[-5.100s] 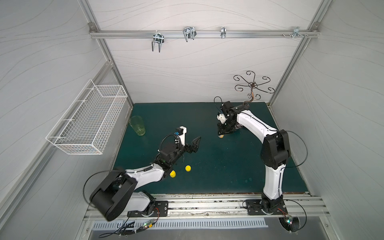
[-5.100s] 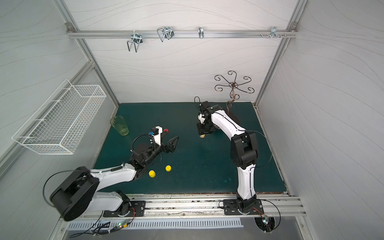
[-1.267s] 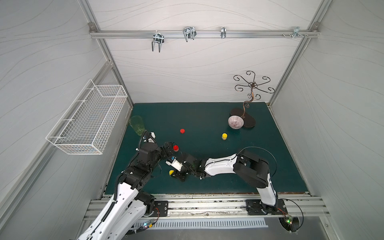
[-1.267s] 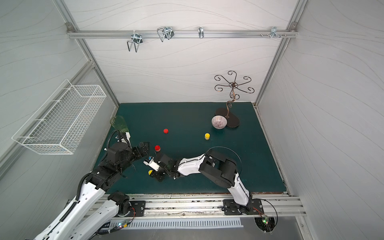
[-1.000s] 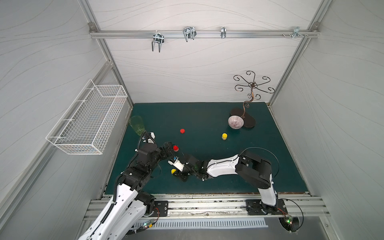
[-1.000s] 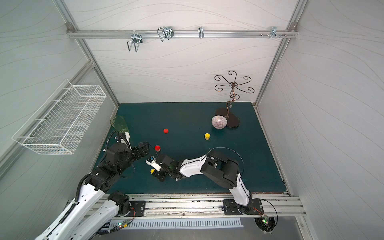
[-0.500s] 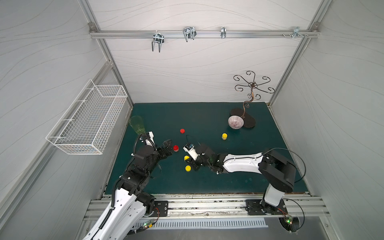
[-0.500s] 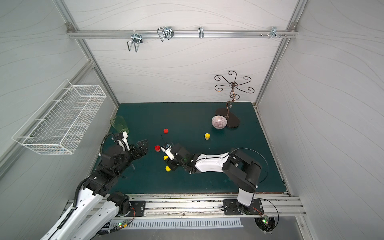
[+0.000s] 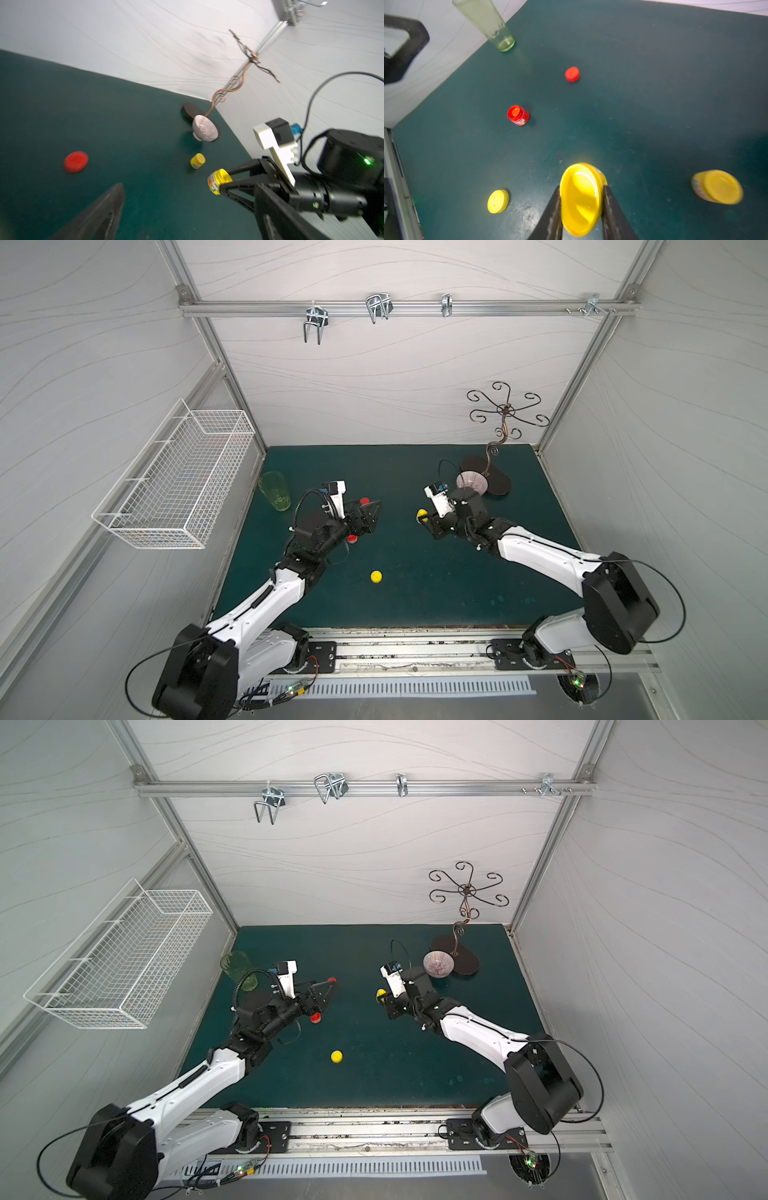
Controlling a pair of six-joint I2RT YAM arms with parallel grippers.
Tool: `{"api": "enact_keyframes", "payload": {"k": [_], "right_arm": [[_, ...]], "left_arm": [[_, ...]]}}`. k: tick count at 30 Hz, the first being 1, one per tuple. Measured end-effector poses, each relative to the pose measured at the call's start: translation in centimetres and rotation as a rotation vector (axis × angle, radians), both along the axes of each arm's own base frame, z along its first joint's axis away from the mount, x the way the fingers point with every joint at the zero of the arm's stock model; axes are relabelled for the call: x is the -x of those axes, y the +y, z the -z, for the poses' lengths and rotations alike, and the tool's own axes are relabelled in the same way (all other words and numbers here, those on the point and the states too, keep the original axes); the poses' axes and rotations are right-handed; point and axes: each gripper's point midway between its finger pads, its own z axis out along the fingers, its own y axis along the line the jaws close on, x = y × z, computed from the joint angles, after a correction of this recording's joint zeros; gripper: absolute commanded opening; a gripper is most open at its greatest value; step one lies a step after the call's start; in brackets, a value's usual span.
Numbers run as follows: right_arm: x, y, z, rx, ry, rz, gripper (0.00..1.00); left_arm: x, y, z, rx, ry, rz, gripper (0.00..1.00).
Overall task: Close the paint jar lid
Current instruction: Pick up the paint jar from the center of the board.
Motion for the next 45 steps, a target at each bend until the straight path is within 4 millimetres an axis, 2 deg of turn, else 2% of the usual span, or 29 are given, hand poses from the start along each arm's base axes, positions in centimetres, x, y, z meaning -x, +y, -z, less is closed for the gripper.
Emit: {"api": "enact_keyframes", "payload": {"k": [3,9,19,22,25,32,38,45], "right_arm": [[0.1,-0.9,-1.6,-0.017,0.023,0.002,0.26],[0.7,-1.0,-4.5,-0.051,0.056,-0.028,0.26],[2.0,0.3,-8.6,-0.139,0.111,-0.116,0.26],[2.0,0.9,-8.7,-0.156,0.136,-0.135,0.26],[2.1,1.4,-7.9,-0.163,0.18,-0.145,0.26],[3.4,3.4,-6.8,-0.181,0.26,-0.186,0.26],[4.9,5.1,-6.7,-0.203,0.3,-0.223,0.27],[5.6,5.8,-6.2,-0.215,0.333,-0.231,0.27]], "left_arm": [[0.4,-1.3,-0.1,-0.003,-0.093,0.087,0.99],[1.5,-2.8,-0.6,-0.037,-0.26,0.199,0.98],[2.9,-5.5,2.6,-0.14,-0.35,0.325,0.93],[3.3,-6.2,3.2,-0.16,-0.365,0.348,0.9],[3.6,-6.9,3.7,-0.174,-0.374,0.366,0.89],[4.3,-8.2,4.5,-0.202,-0.388,0.394,0.87],[4.3,-8.4,4.5,-0.218,-0.406,0.384,0.81],[4.1,-8.1,3.9,-0.231,-0.43,0.359,0.73]]}}
